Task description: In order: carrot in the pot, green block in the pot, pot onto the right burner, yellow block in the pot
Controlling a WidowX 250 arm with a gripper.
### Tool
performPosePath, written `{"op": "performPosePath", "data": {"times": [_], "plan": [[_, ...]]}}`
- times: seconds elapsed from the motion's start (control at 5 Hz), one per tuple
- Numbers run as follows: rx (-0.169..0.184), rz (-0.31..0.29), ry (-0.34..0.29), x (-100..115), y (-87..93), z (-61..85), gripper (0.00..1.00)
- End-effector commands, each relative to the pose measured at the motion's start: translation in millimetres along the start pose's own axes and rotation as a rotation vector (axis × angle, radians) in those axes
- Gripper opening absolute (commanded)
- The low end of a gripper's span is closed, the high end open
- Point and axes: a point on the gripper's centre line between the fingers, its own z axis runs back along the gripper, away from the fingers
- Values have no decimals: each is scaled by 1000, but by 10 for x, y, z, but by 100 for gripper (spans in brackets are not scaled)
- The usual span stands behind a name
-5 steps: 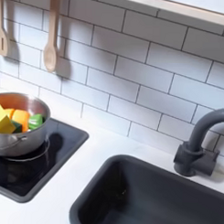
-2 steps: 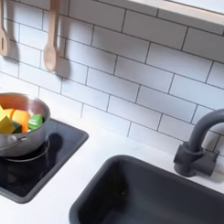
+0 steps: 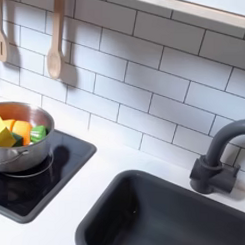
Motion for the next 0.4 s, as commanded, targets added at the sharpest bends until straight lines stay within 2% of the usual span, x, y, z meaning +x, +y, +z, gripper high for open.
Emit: {"op": "performPosePath", "data": {"times": [0.0, 0.2], "plan": [[-83, -29, -30, 29, -327, 3, 0], [-146, -53, -51, 89, -582, -17, 72]]}}
